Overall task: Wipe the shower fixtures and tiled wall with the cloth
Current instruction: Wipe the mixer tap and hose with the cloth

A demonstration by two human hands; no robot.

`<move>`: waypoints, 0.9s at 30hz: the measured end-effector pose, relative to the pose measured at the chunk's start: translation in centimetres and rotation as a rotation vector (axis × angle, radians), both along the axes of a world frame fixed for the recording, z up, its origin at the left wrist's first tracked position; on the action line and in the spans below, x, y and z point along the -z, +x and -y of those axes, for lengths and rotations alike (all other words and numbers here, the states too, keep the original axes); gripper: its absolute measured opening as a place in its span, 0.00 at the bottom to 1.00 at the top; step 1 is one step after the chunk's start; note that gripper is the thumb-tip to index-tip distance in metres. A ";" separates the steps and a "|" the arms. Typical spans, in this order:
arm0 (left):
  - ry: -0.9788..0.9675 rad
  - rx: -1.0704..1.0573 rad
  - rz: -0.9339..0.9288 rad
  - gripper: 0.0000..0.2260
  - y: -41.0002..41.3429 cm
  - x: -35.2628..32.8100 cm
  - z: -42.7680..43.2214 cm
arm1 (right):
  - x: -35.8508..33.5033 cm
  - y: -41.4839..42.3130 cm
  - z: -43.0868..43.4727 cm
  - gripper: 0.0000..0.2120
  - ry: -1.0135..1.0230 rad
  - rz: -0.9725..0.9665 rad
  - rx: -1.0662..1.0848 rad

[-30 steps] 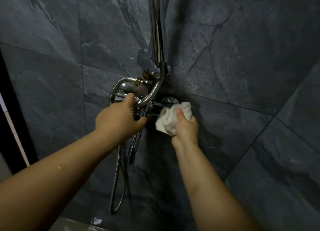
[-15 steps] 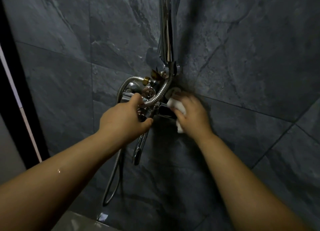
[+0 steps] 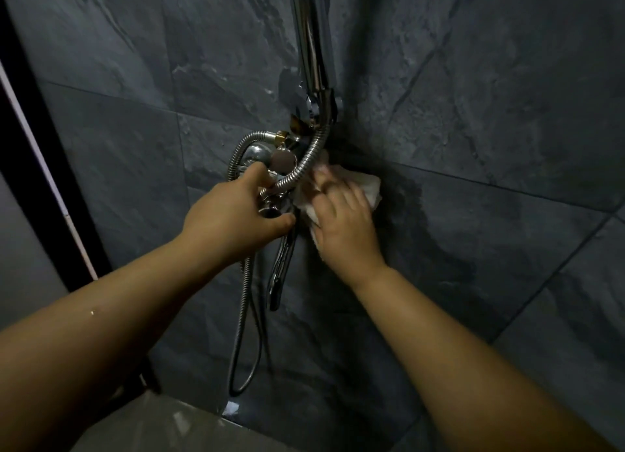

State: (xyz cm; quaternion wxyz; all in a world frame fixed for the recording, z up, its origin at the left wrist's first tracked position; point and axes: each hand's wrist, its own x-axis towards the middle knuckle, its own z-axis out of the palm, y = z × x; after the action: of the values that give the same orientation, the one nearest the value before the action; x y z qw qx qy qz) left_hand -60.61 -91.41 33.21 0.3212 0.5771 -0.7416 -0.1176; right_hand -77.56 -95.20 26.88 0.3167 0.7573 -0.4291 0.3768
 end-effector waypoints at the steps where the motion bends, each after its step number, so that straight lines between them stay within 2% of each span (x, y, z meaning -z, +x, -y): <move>1: 0.002 -0.003 0.005 0.23 -0.1 0.0 -0.1 | 0.1 -0.5 -0.1 0.09 -0.007 -0.013 -0.030; 5: 0.011 -0.002 0.031 0.23 -0.1 -0.2 -0.3 | 1.5 -1.4 -2.0 0.12 0.019 -0.036 -0.169; 7: 0.021 0.005 0.030 0.23 0.0 -0.2 -0.2 | 2.5 -1.4 -3.3 0.12 0.106 0.073 -0.237; 9: 0.044 0.035 -0.011 0.21 0.3 -0.1 -0.1 | 1.9 -0.1 -4.0 0.17 0.207 0.444 -0.314; 11: 0.084 0.095 -0.126 0.16 0.8 -0.2 -0.1 | 0.2 2.5 -4.2 0.17 0.301 0.906 -0.416; 13: 0.125 0.149 -0.181 0.12 1.2 -0.4 -0.3 | -0.8 5.4 -4.3 0.17 0.488 1.110 -0.499; 17: 0.148 0.196 -0.165 0.12 1.5 -0.5 -0.2 | 0.2 7.0 -5.1 0.14 0.516 1.186 -0.503; 21: 0.150 0.186 -0.171 0.12 1.7 -0.2 0.2 | 3.1 5.5 -7.6 0.13 0.763 1.260 -0.508; 24: 0.145 0.183 -0.182 0.13 1.7 -0.1 0.1 | 2.6 5.8 -7.4 0.14 0.637 1.425 -0.453; 27: 0.135 0.168 -0.171 0.13 1.6 -0.1 -0.1 | 0.0 7.8 -5.9 0.13 0.528 1.439 -0.496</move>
State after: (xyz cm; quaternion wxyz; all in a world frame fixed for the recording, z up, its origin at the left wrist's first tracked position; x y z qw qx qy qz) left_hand -58.96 -91.30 33.31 0.3329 0.5210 -0.7476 -0.2426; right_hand -69.79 -89.34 26.84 -0.3196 0.4521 -0.4221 0.7179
